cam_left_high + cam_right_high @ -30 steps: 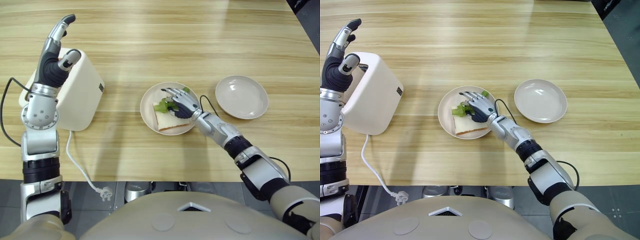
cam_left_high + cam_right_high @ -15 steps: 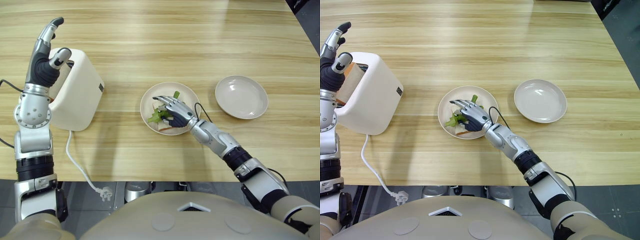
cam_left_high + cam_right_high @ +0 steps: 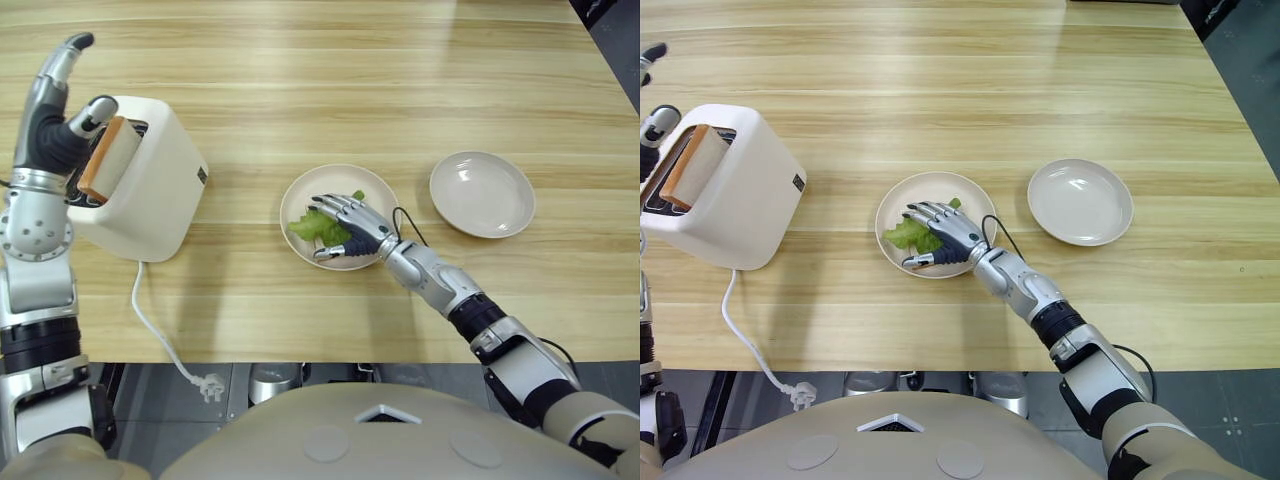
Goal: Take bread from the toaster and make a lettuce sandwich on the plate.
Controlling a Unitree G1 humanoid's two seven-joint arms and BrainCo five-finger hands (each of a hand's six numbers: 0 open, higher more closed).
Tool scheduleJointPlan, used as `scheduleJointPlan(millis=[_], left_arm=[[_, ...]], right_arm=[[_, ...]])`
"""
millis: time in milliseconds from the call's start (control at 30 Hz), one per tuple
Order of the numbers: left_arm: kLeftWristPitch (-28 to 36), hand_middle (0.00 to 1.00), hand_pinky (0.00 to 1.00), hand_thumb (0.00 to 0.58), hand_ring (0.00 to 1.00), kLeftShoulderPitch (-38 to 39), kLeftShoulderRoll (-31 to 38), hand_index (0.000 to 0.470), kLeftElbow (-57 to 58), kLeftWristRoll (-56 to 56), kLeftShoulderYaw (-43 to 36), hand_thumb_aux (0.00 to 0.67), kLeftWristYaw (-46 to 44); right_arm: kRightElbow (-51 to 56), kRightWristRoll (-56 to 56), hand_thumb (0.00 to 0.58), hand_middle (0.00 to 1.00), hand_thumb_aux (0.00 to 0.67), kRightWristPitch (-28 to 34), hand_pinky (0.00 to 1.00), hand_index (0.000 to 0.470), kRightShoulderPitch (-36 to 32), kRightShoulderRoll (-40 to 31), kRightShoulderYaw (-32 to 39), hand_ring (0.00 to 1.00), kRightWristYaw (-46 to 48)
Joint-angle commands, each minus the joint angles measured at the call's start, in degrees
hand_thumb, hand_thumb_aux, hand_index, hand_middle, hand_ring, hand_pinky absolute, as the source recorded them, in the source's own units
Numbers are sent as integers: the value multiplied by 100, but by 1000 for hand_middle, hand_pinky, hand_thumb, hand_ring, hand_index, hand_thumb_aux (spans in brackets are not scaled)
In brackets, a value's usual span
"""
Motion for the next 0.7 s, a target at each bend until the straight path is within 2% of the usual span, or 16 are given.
scheduleJointPlan(millis=[33, 167, 333, 600, 633, 667, 700], left_arm=[[66, 0, 0, 0, 0, 167, 203, 0, -89, 167, 268, 0, 50], [169, 0, 0, 0, 0, 369, 450, 0, -148, 769, 376, 0, 275], [449, 0, 0, 0, 0, 588, 744, 0, 18, 1843, 90, 0, 627], [645, 0, 0, 0, 0, 625, 749, 0, 627, 2266, -576, 0, 557], [638, 0, 0, 288, 0, 613, 747, 133, 667, 2267, -646, 194, 553], [631, 0, 0, 288, 0, 598, 749, 133, 709, 2275, -715, 194, 549], [621, 0, 0, 485, 0, 587, 756, 274, 744, 2279, -764, 399, 550]], right_arm=[[-90, 93, 0, 0, 0, 97, 0, 0, 29, -38, -118, 0, 96], [-232, 98, 0, 0, 0, 113, 0, 0, 57, -60, -224, 0, 45], [-712, 278, 0, 0, 0, 78, 0, 0, 145, -116, -568, 0, -165], [-948, 462, 0, 0, 0, 24, 0, 0, 163, -219, -998, 0, -351], [-952, 471, 0, 0, 0, 23, 0, 0, 162, -231, -1030, 0, -366], [-958, 479, 0, 0, 0, 22, 0, 0, 163, -244, -1064, 0, -385], [-969, 486, 0, 0, 0, 20, 0, 0, 165, -252, -1096, 0, -405]])
